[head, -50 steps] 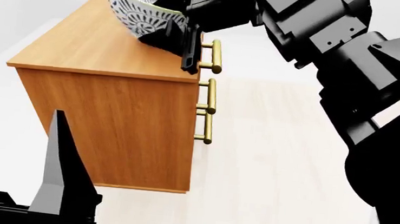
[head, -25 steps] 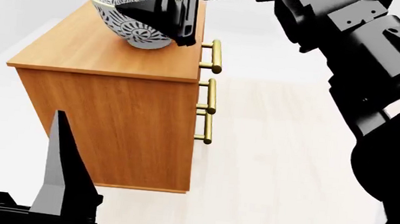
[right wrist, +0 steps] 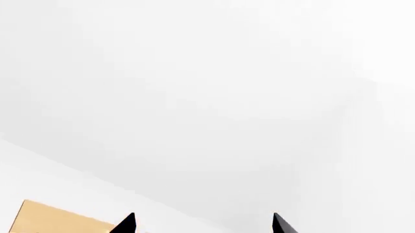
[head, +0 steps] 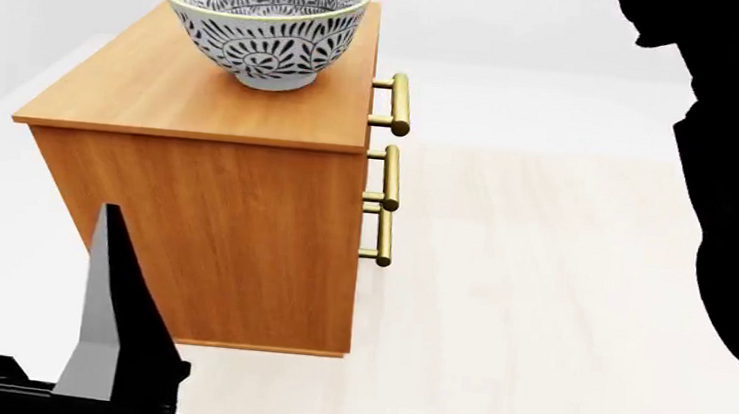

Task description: Close the top drawer of the cabinet and put the bowl on top of it.

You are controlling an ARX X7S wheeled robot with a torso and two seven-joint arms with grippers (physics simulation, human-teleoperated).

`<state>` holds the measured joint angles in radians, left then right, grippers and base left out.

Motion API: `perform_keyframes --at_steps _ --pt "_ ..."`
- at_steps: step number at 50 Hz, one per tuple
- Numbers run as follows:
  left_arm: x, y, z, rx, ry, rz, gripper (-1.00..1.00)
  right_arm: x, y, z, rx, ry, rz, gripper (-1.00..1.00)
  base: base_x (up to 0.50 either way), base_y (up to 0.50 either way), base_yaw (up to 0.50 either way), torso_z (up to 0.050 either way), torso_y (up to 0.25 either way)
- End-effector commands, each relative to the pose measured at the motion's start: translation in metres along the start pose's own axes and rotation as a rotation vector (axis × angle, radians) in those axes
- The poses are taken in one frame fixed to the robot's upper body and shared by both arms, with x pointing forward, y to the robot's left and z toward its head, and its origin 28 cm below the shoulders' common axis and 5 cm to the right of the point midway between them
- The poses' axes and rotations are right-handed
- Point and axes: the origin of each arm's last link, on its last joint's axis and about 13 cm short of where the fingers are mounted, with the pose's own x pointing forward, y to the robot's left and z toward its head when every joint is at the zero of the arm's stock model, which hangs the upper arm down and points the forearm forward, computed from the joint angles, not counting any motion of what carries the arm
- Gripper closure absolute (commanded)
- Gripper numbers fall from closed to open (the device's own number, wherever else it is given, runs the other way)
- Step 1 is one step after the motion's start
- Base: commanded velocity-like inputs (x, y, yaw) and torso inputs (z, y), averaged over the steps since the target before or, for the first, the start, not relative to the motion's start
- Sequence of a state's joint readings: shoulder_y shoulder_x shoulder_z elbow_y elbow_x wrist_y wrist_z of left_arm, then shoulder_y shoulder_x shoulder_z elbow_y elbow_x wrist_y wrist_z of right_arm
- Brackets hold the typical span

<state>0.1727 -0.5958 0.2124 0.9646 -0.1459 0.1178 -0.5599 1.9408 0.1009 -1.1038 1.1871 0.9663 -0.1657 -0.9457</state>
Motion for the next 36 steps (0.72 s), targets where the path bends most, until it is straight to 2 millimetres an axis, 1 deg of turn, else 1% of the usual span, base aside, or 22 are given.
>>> perform_keyframes --at_steps 1,2,6,7,10,12,13,17,19,20,22,27,30,36 --pt "0.001 0.001 0.0 0.032 -0.017 0.0 -1.0 -0.055 0.013 0.021 -0.17 -0.008 -0.379 -1.0 0.0 0.0 0.0 0.0 0.0" --pt "0.001 0.001 0.001 0.033 -0.018 0.0 -1.0 -0.046 0.026 0.035 -0.212 -0.052 -0.331 -1.0 0.0 0.0 0.0 0.0 0.0" --pt "0.001 0.002 0.003 0.037 -0.026 0.001 -1.0 -0.06 0.048 0.05 -0.269 -0.084 -0.379 -1.0 0.0 0.0 0.0 0.0 0.0" --pt "0.001 0.002 0.004 0.037 -0.027 0.0 -1.0 -0.061 0.05 0.052 -0.279 -0.089 -0.384 -1.0 0.0 0.0 0.0 0.0 0.0" --pt "0.001 0.002 0.006 0.041 -0.035 0.001 -1.0 -0.071 0.064 0.066 -0.331 -0.125 -0.456 -1.0 0.0 0.0 0.0 0.0 0.0" --pt "0.001 0.002 0.006 0.043 -0.037 0.0 -1.0 -0.075 0.069 0.071 -0.335 -0.135 -0.489 -1.0 0.0 0.0 0.0 0.0 0.0" --pt "0.001 0.002 0.008 0.044 -0.041 0.0 -1.0 -0.08 0.076 0.079 -0.353 -0.17 -0.502 -1.0 0.0 0.0 0.0 0.0 0.0" --pt "0.0 0.002 0.01 0.047 -0.048 0.002 -1.0 -0.088 0.09 0.091 -0.4 -0.187 -0.528 -1.0 0.0 0.0 0.0 0.0 0.0" --pt "0.0 0.002 0.011 0.049 -0.051 0.001 -1.0 -0.092 0.096 0.095 -0.389 -0.228 -0.498 -1.0 0.0 0.0 0.0 0.0 0.0" --pt "0.0 0.002 0.012 0.048 -0.054 0.0 -1.0 -0.096 0.104 0.098 -0.401 -0.258 -0.484 -1.0 0.0 0.0 0.0 0.0 0.0" --pt "0.001 0.002 0.012 0.049 -0.055 0.0 -1.0 -0.098 0.107 0.1 -0.405 -0.264 -0.497 -1.0 0.0 0.0 0.0 0.0 0.0" --pt "0.0 0.002 0.016 0.047 -0.068 -0.002 -1.0 -0.107 0.122 0.111 -0.408 -0.365 -0.484 -1.0 0.0 0.0 0.0 0.0 0.0" --pt "0.0 0.003 0.017 0.042 -0.078 -0.005 -1.0 -0.11 0.127 0.115 -0.408 -0.396 -0.477 -1.0 0.0 0.0 0.0 0.0 0.0" --pt "-0.003 0.002 0.023 0.027 -0.139 -0.025 -1.0 -0.121 0.142 0.129 -0.386 -0.563 -0.439 -1.0 0.0 0.0 0.0 0.0 0.0"
